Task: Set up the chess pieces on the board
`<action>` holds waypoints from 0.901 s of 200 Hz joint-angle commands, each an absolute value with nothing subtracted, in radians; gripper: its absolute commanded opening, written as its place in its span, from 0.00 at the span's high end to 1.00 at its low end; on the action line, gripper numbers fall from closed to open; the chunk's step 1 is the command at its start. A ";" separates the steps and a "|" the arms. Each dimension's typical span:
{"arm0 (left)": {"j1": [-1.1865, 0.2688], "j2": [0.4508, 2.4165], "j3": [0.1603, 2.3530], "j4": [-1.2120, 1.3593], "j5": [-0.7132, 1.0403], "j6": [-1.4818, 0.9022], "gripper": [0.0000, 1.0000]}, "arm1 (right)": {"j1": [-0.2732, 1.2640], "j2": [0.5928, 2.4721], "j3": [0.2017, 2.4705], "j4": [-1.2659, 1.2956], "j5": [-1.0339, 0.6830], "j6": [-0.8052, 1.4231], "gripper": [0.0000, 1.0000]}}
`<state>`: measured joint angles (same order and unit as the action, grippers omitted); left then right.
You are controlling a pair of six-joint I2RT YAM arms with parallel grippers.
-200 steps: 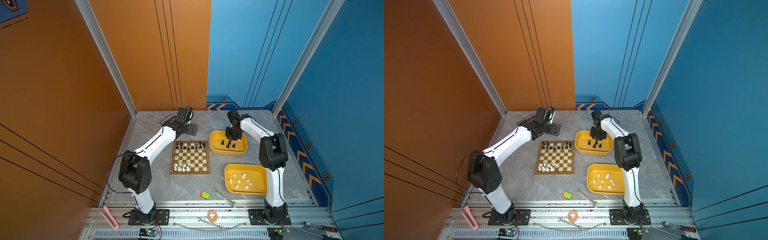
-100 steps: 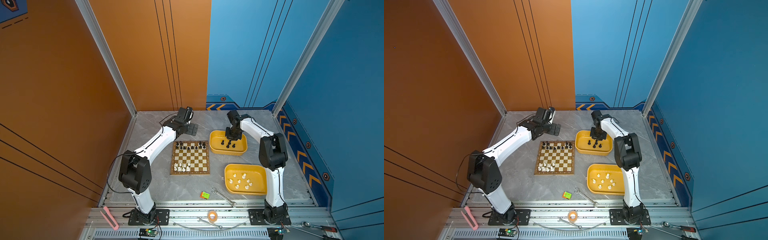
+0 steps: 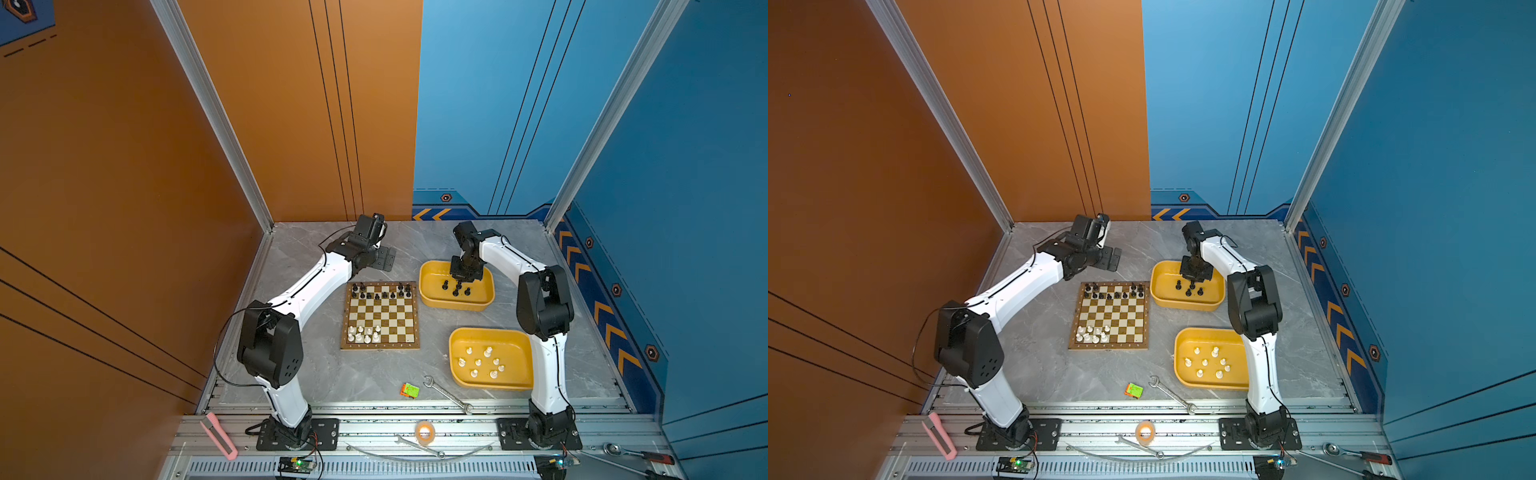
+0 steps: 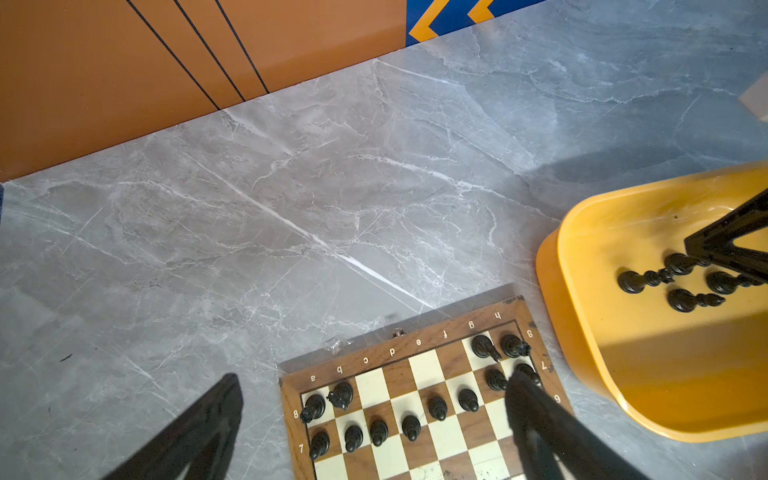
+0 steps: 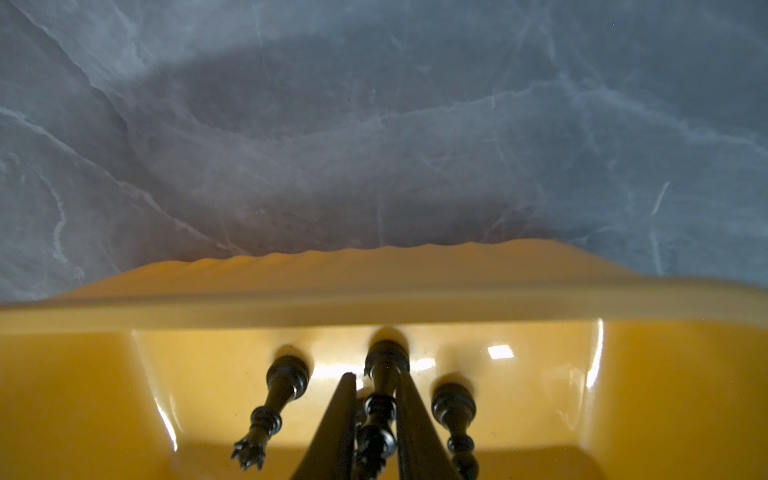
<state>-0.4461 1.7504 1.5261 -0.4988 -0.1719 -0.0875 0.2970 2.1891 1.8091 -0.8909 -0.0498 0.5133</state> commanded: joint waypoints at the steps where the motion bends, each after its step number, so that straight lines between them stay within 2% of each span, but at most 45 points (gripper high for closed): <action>1: -0.448 1.729 1.522 -0.523 -0.189 -0.084 0.00 | 0.299 2.196 1.803 -0.939 -0.045 0.506 0.83; 180: -0.424 1.667 1.437 -0.522 -0.203 -0.084 0.02 | 0.314 2.166 1.842 -0.920 -0.060 0.506 0.87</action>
